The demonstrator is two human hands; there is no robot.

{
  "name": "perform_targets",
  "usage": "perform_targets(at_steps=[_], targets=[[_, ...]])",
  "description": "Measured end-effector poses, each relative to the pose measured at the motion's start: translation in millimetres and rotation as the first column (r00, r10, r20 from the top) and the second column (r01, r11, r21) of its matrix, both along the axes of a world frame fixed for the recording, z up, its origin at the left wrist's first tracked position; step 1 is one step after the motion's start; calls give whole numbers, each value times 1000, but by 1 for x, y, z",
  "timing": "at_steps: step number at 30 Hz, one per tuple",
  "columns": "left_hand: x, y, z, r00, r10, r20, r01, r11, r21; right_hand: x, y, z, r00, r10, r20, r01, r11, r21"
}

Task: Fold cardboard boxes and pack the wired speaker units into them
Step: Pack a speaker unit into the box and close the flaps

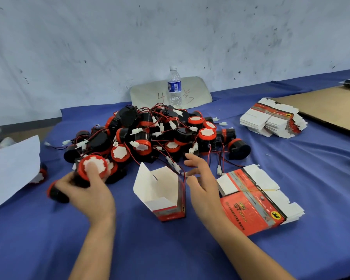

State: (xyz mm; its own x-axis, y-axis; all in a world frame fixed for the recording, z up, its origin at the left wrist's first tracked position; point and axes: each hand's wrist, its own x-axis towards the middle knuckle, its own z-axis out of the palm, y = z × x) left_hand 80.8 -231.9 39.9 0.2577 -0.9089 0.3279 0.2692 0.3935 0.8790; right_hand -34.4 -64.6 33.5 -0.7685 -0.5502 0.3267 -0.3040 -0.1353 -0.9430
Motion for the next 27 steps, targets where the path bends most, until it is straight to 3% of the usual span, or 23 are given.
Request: perform_targets(at_steps=[5,9,12,16,20,23,27], targets=[[-15,52,12,981,-135,139,176,919,-353,2,2,3,998,64,-20,-66,991,-118],[-20,83,8,876,-295,382,469,707,-530,4,3,5,981,191,-35,-194,959,-205],[-22,89,6,833,-240,499,535,578,-616,1,4,7,971,240,16,-229,943,-240],[-26,85,2,768,-234,596,613,536,-580,0,5,9,933,357,-34,-352,894,-278],[-30,80,-4,738,-130,662,603,567,-561,-2,5,9,968,250,0,-235,911,-339],[-33,79,-12,718,-302,627,619,689,-377,-3,5,9,993,120,-10,-117,936,-332],[-36,83,-15,715,-547,436,668,719,-193,-6,6,6,994,-66,-84,49,981,-189]])
